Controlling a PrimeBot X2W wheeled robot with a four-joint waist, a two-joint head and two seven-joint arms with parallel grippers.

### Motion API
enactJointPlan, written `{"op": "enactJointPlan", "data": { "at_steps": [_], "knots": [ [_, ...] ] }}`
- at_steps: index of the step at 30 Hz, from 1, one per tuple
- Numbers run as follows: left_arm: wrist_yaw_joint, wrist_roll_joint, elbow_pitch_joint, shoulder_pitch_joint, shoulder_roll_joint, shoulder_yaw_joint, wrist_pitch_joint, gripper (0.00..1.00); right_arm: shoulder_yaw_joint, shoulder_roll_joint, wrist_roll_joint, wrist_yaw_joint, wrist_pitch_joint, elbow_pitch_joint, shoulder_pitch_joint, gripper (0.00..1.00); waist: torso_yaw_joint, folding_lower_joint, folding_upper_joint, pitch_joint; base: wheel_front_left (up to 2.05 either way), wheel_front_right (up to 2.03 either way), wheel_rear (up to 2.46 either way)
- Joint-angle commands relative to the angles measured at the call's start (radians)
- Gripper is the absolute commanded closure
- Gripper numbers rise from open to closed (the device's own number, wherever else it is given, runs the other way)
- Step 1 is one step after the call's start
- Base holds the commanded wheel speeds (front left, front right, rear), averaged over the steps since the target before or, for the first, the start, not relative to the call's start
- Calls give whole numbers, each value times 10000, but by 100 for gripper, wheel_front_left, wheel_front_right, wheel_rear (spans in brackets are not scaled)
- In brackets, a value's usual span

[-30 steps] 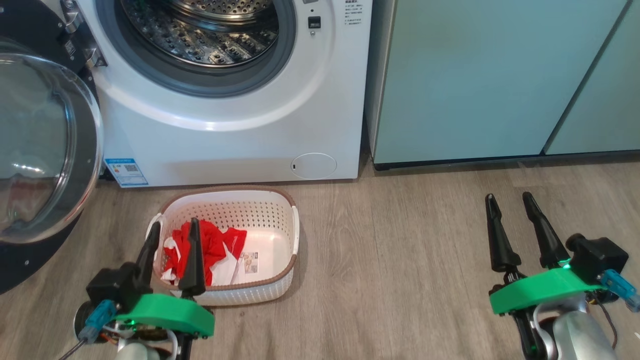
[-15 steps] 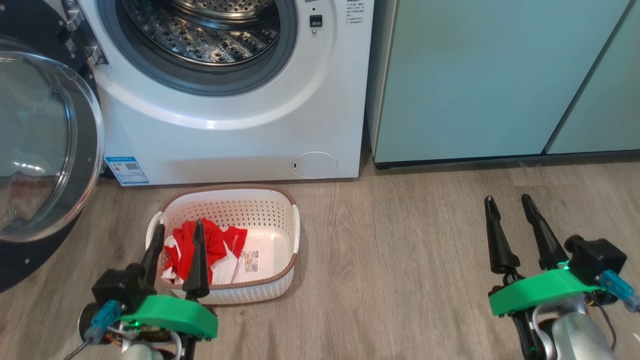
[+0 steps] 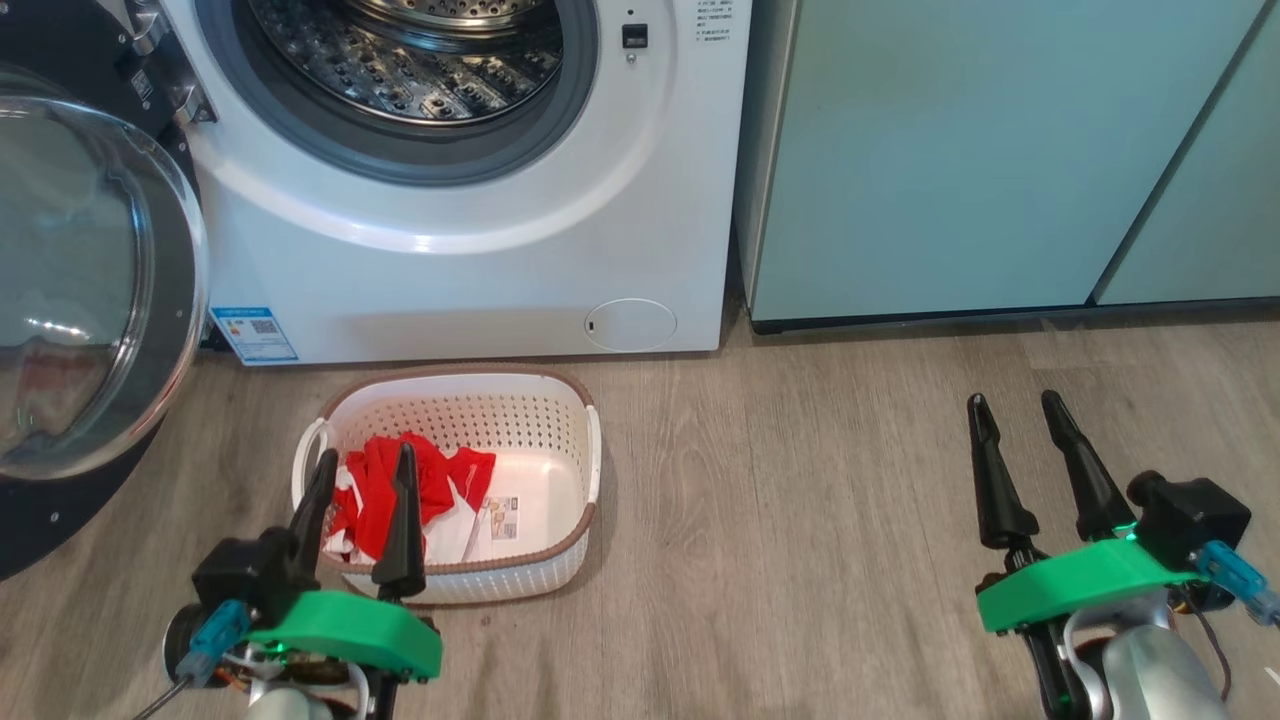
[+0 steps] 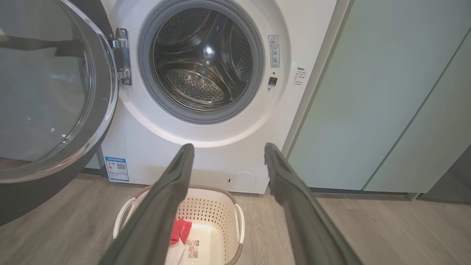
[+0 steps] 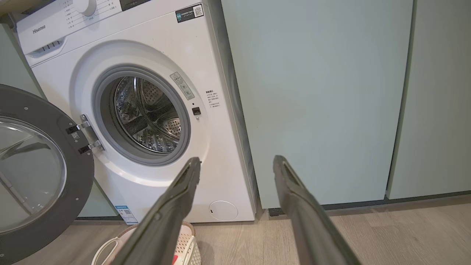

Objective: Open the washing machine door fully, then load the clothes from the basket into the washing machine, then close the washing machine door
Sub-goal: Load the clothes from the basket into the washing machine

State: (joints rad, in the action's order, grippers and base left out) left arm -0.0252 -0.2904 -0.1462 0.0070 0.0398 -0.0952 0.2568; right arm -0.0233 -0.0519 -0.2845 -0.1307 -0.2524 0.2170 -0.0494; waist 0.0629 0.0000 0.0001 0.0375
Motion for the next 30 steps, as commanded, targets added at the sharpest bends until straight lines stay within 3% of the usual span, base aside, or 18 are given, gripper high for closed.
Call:
{"op": "enactJointPlan", "data": {
  "at_steps": [1, 14, 26, 30],
  "knots": [
    [-42, 54, 380, -259, 105, 281, 49, 0, 271, 16, -47, 0, -93, -286, -312, 0, -2, 0, -1, -11, 0, 0, 0],
    [91, -176, 469, -311, 105, 391, 49, 0, 325, 16, -31, 0, -93, -236, -355, 0, -32, 0, -1, -38, 29, -29, 0],
    [82, -176, 417, -294, 104, 333, 49, 0, 430, 16, -7, 0, -93, -150, -369, 0, -89, 0, -1, 49, 180, -180, 0],
    [-144, -23, 324, -238, 104, 322, 49, 0, 456, 16, 3, 0, -93, -117, -353, 0, -126, 0, -1, 97, 204, -203, 0]
  ]
}}
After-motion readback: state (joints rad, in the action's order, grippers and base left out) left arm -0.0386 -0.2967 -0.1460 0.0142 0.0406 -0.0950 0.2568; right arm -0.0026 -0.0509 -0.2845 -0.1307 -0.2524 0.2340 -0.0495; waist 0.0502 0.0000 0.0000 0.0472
